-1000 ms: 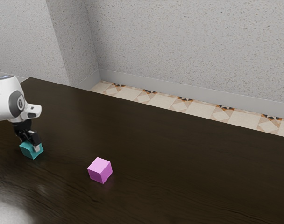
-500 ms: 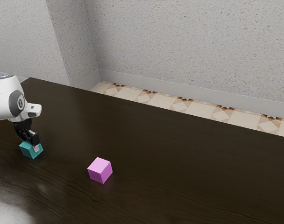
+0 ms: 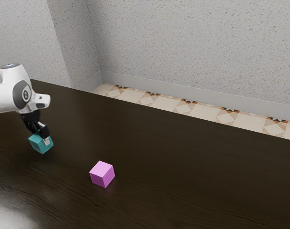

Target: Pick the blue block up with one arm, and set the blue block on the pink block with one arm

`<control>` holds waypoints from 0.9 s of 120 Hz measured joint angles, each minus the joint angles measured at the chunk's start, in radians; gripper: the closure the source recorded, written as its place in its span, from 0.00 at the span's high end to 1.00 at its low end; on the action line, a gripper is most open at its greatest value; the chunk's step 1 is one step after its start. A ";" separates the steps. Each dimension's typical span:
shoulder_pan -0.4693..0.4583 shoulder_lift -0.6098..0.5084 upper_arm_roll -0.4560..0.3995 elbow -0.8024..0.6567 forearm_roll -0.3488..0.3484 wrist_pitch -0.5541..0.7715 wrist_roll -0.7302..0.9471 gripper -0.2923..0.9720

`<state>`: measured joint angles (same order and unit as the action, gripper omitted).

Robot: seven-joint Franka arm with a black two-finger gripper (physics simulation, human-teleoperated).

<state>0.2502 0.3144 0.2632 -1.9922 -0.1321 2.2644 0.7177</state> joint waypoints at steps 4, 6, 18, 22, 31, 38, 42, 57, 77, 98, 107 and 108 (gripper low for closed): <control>-0.006 -0.006 -0.009 -0.001 0.001 -0.006 -0.013 0.45; -0.009 -0.011 -0.015 -0.001 0.002 -0.011 -0.020 0.44; -0.027 -0.043 -0.048 -0.003 0.004 -0.037 -0.065 0.43; -0.031 -0.053 -0.059 -0.005 0.004 -0.046 -0.081 0.43; -0.045 -0.065 -0.078 -0.007 0.005 -0.065 -0.119 0.43; -0.055 -0.077 -0.089 -0.011 0.006 -0.079 -0.149 0.42; -0.065 -0.086 -0.092 -0.017 0.007 -0.086 -0.165 0.42; -0.114 -0.120 -0.096 -0.053 0.014 -0.099 -0.226 0.42; -0.167 -0.180 -0.095 -0.137 0.034 -0.081 -0.297 0.41; -0.225 -0.213 -0.096 -0.165 0.068 -0.065 -0.372 0.41; -0.244 -0.224 -0.096 -0.170 0.074 -0.061 -0.402 0.40; -0.246 -0.225 -0.096 -0.170 0.074 -0.061 -0.405 0.40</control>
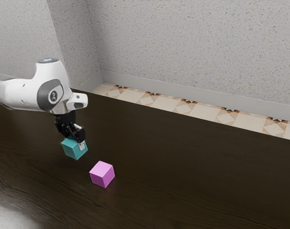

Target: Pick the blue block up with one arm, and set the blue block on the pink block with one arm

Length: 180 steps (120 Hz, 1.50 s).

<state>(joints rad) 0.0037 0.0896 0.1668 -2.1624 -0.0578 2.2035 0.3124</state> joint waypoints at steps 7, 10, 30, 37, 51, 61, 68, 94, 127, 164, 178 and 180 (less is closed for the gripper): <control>-0.015 -0.013 0.000 -0.004 0.003 0.002 -0.022 0.40; -0.021 -0.017 0.000 -0.007 0.003 0.003 -0.031 0.40; -0.062 -0.037 -0.001 -0.023 0.006 0.006 -0.086 0.40; -0.074 -0.039 -0.001 -0.024 0.007 0.007 -0.103 0.40; -0.097 -0.045 -0.001 -0.027 0.008 0.007 -0.134 0.40; -0.113 -0.046 -0.001 -0.030 0.008 0.009 -0.155 0.40; -0.125 -0.045 -0.001 -0.031 0.008 0.012 -0.168 0.40; -0.159 -0.071 -0.001 -0.077 0.007 0.026 -0.214 0.40; -0.177 -0.131 0.002 -0.164 0.011 0.055 -0.262 0.40; -0.196 -0.147 -0.001 -0.187 0.027 0.072 -0.305 0.40; -0.220 -0.147 -0.001 -0.187 0.029 0.074 -0.318 0.40; -0.220 -0.148 -0.001 -0.187 0.029 0.075 -0.320 0.40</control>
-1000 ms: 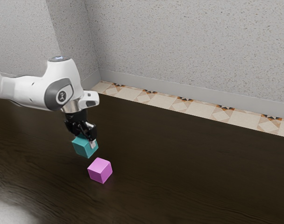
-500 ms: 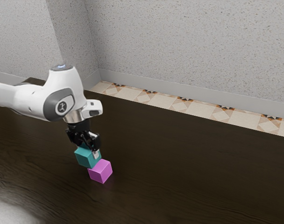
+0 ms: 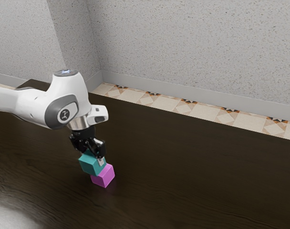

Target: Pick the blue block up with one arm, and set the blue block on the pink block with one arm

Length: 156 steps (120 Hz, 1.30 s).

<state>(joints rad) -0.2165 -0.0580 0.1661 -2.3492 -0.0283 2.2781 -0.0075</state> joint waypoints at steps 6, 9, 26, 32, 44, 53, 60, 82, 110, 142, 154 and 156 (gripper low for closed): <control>0.002 0.000 0.000 0.000 0.000 0.001 -0.005 0.40; 0.003 0.000 0.000 0.001 0.001 0.001 -0.007 0.40; -0.006 0.008 0.000 0.009 0.004 0.002 -0.018 0.40; -0.011 0.021 0.000 0.017 0.010 0.002 -0.021 0.40; -0.021 0.038 0.001 0.027 0.017 0.002 -0.026 0.39; -0.026 0.043 0.001 0.034 0.021 0.002 -0.030 0.39; -0.030 0.046 0.001 0.039 0.022 0.001 -0.032 0.39; -0.037 0.048 0.002 0.046 0.024 0.000 -0.035 0.39; -0.041 0.054 0.006 0.055 0.034 -0.003 -0.026 0.39; -0.032 0.060 0.002 0.055 0.046 -0.004 0.000 0.39; -0.028 0.063 0.000 0.056 0.047 -0.005 0.008 0.39; -0.028 0.063 0.000 0.057 0.047 -0.005 0.010 0.39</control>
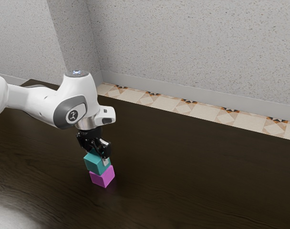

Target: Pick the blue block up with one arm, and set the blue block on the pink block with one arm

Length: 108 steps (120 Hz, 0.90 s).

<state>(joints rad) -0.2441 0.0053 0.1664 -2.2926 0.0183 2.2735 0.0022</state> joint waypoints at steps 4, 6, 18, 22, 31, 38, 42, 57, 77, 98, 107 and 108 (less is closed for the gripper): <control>0.000 0.001 0.001 0.000 0.000 0.000 0.003 0.39; 0.000 0.002 0.001 0.000 0.000 0.000 0.004 0.39; 0.002 0.005 0.003 0.000 -0.004 0.000 0.015 0.45; 0.003 0.005 0.004 0.000 -0.007 0.000 0.019 0.48; 0.005 0.006 0.006 0.000 -0.015 -0.001 0.032 0.54; 0.008 0.006 0.006 0.000 -0.020 -0.002 0.042 0.58; 0.011 0.006 0.006 0.000 -0.023 -0.002 0.047 0.61; 0.021 0.006 0.006 0.000 -0.028 -0.004 0.065 0.68; 0.034 0.005 0.006 0.023 -0.029 -0.006 0.085 0.73; 0.051 -0.010 -0.001 0.109 -0.016 -0.032 0.100 0.75; 0.059 -0.015 -0.004 0.117 -0.014 -0.042 0.104 0.76; 0.061 -0.016 -0.006 0.117 -0.013 -0.044 0.105 0.76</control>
<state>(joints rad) -0.1835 -0.0104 0.1605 -2.1757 0.0048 2.2300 0.1072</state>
